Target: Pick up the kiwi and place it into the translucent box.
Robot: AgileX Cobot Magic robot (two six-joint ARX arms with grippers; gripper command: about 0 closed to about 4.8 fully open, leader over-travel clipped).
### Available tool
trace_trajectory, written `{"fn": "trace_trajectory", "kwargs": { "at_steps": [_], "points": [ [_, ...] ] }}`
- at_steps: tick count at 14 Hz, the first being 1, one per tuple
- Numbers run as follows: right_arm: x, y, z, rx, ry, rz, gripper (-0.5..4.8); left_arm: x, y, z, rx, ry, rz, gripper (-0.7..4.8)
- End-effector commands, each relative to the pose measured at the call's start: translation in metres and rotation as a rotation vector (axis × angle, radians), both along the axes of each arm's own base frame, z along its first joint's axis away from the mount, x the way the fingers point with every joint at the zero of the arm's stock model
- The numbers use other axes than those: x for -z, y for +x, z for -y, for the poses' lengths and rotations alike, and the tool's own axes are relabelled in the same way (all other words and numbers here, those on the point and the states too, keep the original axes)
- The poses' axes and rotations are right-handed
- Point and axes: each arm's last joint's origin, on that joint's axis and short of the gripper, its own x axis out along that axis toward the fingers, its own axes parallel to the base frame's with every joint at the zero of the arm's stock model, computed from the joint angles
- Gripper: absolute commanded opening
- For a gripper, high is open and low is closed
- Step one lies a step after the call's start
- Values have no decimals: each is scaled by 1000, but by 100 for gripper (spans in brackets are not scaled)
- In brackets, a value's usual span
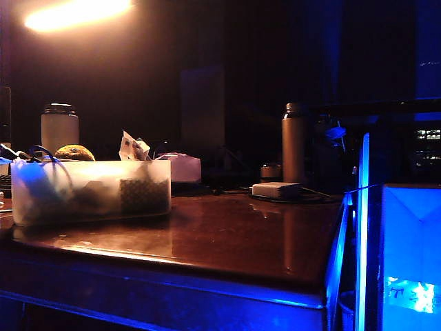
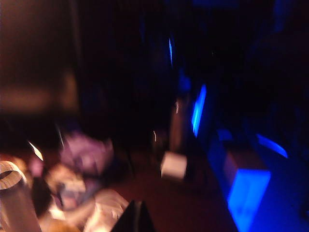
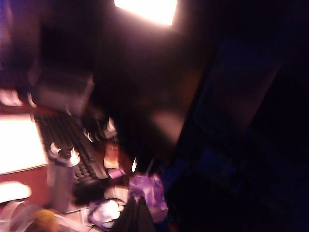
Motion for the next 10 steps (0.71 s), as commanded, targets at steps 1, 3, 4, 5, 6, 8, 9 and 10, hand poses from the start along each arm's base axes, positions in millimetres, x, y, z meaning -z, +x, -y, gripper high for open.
{"fn": "trace_trajectory", "kwargs": {
  "at_steps": [1, 3, 4, 5, 6, 8, 9, 10],
  "points": [
    [-22, -74, 59, -30, 26, -20, -1, 4, -55, -4, -27, -24, 25, -3],
    [-26, -125, 104, -60, 75, -39, -1, 18, -87, -6, -29, -12, -2, -3],
    [-23, -143, 122, -60, 79, -51, -2, 30, -98, -7, -29, -8, -15, -3],
    [-12, -158, 138, -58, 71, -60, -1, 43, -105, -7, -30, -7, -29, -3],
    [4, -167, 147, -62, 58, -73, -1, 59, -109, -7, -30, -7, -37, -3],
    [51, -170, 150, -63, 41, -102, -1, 98, -101, -7, -55, -3, -76, -3],
    [80, -166, 146, -86, 73, -117, -1, 118, -94, -7, -69, 0, -103, -3],
    [112, -161, 139, -123, 123, -113, -1, 135, -85, -7, -69, 0, -107, -3]
  ]
}}
